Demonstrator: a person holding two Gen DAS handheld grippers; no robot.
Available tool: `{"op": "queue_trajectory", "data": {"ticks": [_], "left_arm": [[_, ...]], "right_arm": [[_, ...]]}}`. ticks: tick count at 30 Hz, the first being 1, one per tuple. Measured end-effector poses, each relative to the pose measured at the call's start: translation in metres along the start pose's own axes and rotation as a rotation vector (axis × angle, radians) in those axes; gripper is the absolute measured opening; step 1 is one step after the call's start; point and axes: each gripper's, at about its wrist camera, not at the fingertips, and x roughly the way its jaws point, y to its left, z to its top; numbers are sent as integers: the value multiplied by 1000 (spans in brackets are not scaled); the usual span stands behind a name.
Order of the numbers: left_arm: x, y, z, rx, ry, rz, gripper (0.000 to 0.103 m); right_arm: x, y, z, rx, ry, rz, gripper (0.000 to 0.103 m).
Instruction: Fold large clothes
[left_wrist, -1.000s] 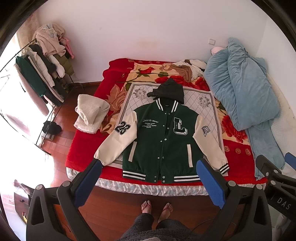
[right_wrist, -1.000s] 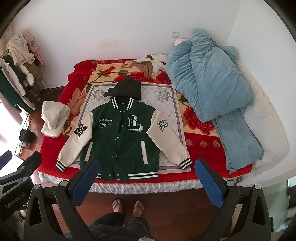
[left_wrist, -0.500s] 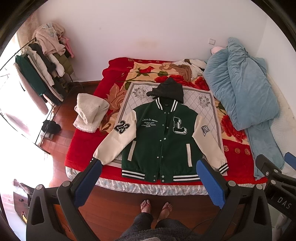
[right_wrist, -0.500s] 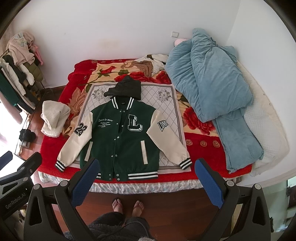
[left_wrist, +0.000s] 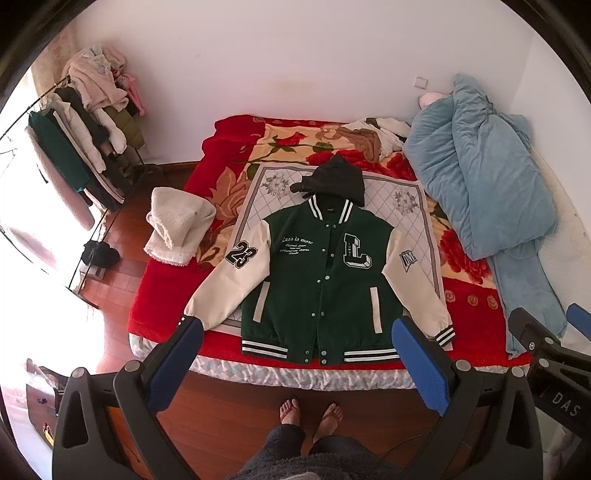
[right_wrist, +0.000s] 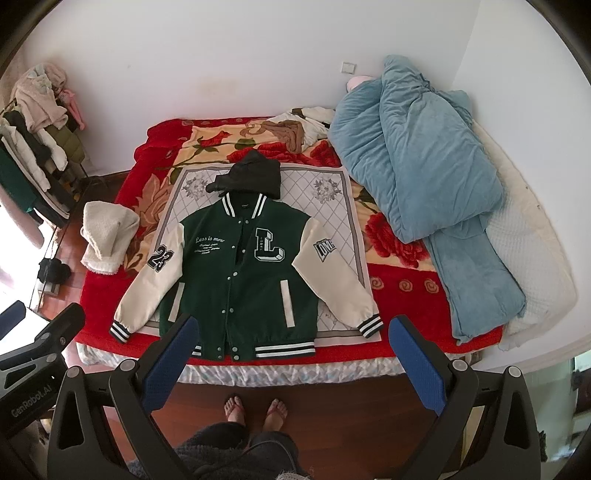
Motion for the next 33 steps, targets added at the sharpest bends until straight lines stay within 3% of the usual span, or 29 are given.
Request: {"op": "queue_trajectory", "data": {"ticks": [8, 12, 14, 17, 19, 21, 24, 27, 33], "left_arm": [[1, -5, 5, 2, -10, 0, 103], [18, -11, 28, -5, -97, 56, 103], [36, -14, 43, -3, -142, 90, 103], [71, -7, 56, 19, -185, 129, 103], [104, -10, 63, 43, -173, 139, 103], [138, -12, 65, 59, -140, 148, 103], [196, -24, 62, 82, -71, 153, 103], [255, -40, 55, 101, 2, 164, 103], [360, -77, 38, 168, 141, 219, 103]], "right_arm": [[1, -2, 3, 18, 7, 7, 103], [16, -16, 8, 102, -1, 58, 103], [41, -29, 9, 169, 46, 82, 103], [94, -60, 3, 324, 142, 113, 101], [135, -79, -8, 420, 197, 121, 91], [182, -98, -25, 505, 249, 97, 72], [249, -123, -53, 629, 322, 116, 72], [322, -154, -94, 831, 350, 189, 76], [492, -202, -172, 1160, 448, 249, 80]]}}
